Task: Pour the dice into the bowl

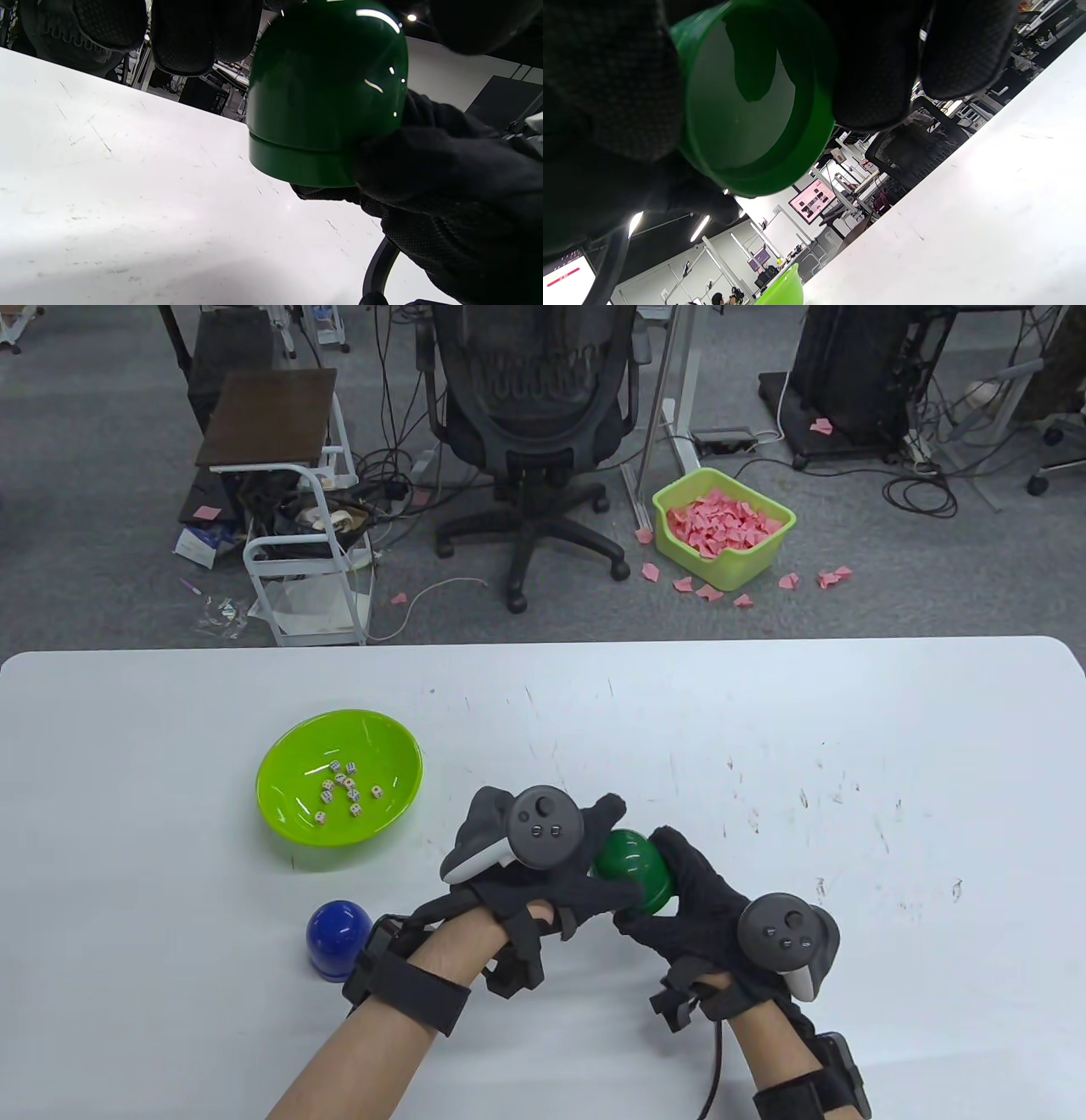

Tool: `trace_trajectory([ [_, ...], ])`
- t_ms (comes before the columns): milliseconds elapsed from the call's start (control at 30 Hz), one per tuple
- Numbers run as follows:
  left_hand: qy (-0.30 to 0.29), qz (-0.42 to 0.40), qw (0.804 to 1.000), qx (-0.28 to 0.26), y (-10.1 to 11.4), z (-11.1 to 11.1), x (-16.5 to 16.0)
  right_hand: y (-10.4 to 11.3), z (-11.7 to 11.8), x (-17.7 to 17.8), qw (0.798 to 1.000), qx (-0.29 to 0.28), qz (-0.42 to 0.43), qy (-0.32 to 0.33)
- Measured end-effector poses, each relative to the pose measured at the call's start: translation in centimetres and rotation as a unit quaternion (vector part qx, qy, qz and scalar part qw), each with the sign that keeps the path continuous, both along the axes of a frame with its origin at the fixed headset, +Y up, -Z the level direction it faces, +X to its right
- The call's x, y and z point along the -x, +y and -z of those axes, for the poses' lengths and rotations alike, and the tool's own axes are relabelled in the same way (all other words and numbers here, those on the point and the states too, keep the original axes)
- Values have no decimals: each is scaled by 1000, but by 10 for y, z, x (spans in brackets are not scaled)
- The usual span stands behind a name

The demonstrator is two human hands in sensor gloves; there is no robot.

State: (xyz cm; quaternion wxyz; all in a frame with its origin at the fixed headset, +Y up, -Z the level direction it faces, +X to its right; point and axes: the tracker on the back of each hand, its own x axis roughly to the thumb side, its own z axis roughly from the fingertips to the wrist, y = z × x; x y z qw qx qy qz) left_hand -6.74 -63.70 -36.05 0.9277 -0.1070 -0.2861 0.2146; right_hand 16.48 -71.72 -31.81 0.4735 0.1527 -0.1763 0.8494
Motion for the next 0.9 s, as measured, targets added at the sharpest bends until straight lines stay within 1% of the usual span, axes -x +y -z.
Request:
trace_trajectory([
  [100,12,-1,1000,-8,1,-2,19,-1,1,-3,1000,4,11,-1],
  [200,28,1,999,-18,-2,-7,43,-1,1,-3,1000,6,15,-1],
  [400,60,-7,997,-48,-18,-23,93,-1,1,-3,1000,10,21,-1],
  [533,83,-33,994,-69,-32,-35,124,-3,2,-3,999,21,29,-2],
  [700,109,-79,988,-79,-44,-44,151,-8,3,-2,999,37,35,-2],
  [900,119,-100,984,-83,-54,-43,167,-12,4,6,999,46,24,4],
])
